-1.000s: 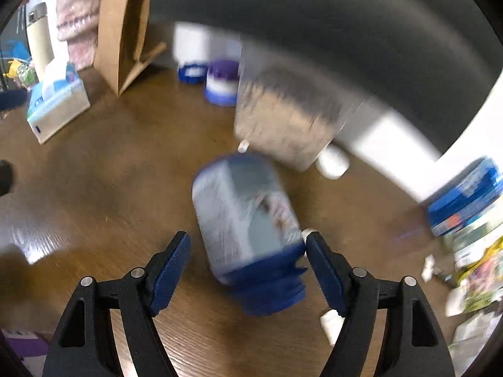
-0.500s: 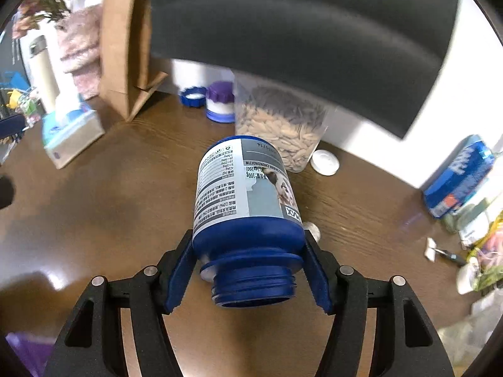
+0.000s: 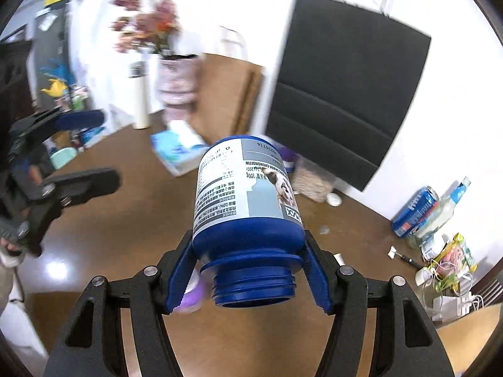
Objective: Flip cup upright
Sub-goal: 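Grasp the blue-capped bottle body with the right tool and lift it, then lower the bottle to the table while the left tool closes on its body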
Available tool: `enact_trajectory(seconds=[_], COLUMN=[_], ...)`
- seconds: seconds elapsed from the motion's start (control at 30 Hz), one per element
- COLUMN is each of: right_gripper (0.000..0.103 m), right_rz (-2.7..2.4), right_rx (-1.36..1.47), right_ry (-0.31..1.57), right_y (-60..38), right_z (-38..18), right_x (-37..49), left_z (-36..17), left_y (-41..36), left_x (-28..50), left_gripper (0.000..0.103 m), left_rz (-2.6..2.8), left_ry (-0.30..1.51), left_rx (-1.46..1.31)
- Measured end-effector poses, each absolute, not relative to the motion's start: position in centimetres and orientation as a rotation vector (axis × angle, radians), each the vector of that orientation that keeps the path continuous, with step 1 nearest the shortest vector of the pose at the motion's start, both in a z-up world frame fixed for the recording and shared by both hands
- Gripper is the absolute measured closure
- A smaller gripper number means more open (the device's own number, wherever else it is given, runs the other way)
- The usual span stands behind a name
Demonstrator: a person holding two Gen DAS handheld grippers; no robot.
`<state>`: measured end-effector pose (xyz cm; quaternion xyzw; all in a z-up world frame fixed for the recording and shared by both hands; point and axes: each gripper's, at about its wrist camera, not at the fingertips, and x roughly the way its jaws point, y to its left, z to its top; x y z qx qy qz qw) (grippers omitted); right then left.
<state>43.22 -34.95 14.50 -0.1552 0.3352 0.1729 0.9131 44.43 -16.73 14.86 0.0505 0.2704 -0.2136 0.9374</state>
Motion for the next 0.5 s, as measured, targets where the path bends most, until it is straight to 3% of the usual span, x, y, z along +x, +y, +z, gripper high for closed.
enact_trajectory(seconds=[0.23,0.5], right_gripper=[0.035,0.035], right_rz=[0.504,0.576], right_rx=[-0.333,-0.315], right_ry=[0.719,0.793], right_y=[-31.5,-28.0], right_z=[11.6,3.0], right_x=[33.5,26.7], left_z=[14.3,6.4], left_y=[-14.7,-14.2], left_x=[35.8,29.3], left_gripper=[0.0,0.0], left_rz=[-0.461,-0.524], left_ry=[0.55,0.677], left_rx=[0.082,0.016])
